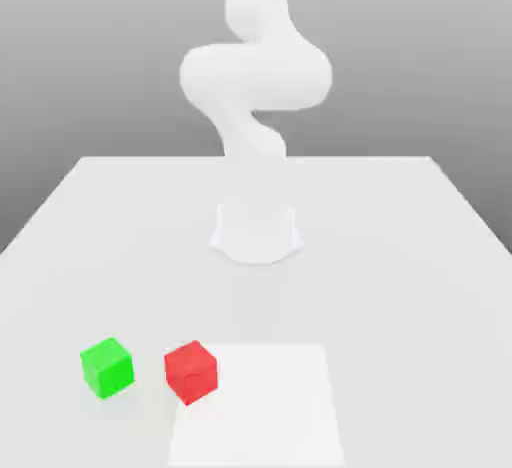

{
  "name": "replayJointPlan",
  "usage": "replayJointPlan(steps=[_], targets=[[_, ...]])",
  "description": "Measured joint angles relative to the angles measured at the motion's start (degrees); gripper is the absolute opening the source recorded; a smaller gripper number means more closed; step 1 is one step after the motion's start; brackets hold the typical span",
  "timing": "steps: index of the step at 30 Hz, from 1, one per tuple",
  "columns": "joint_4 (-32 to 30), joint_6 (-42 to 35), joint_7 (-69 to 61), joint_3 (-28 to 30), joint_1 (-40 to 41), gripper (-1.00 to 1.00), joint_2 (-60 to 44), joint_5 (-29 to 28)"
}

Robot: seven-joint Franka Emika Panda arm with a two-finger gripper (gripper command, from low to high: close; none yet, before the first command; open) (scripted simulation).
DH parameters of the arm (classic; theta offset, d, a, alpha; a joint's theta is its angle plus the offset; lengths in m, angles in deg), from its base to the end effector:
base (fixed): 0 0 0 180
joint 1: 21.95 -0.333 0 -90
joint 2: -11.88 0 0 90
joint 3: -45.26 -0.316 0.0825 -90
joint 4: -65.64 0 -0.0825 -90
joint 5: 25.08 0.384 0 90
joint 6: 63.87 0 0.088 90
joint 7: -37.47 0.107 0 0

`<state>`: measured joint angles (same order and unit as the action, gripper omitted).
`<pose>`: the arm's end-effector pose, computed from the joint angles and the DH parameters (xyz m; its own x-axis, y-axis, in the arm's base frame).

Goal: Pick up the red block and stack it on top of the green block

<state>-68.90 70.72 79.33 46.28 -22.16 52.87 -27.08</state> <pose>0.3800 -0.0080 0.6612 0.5568 -0.6601 0.5043 -0.5091 -0.7509 -0.4207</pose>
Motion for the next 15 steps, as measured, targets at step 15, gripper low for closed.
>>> replayJointPlan(steps=[15], targets=[[-17.6, 18.5, -32.5, 11.1, -1.4, 0.0, -31.8, -3.9]])
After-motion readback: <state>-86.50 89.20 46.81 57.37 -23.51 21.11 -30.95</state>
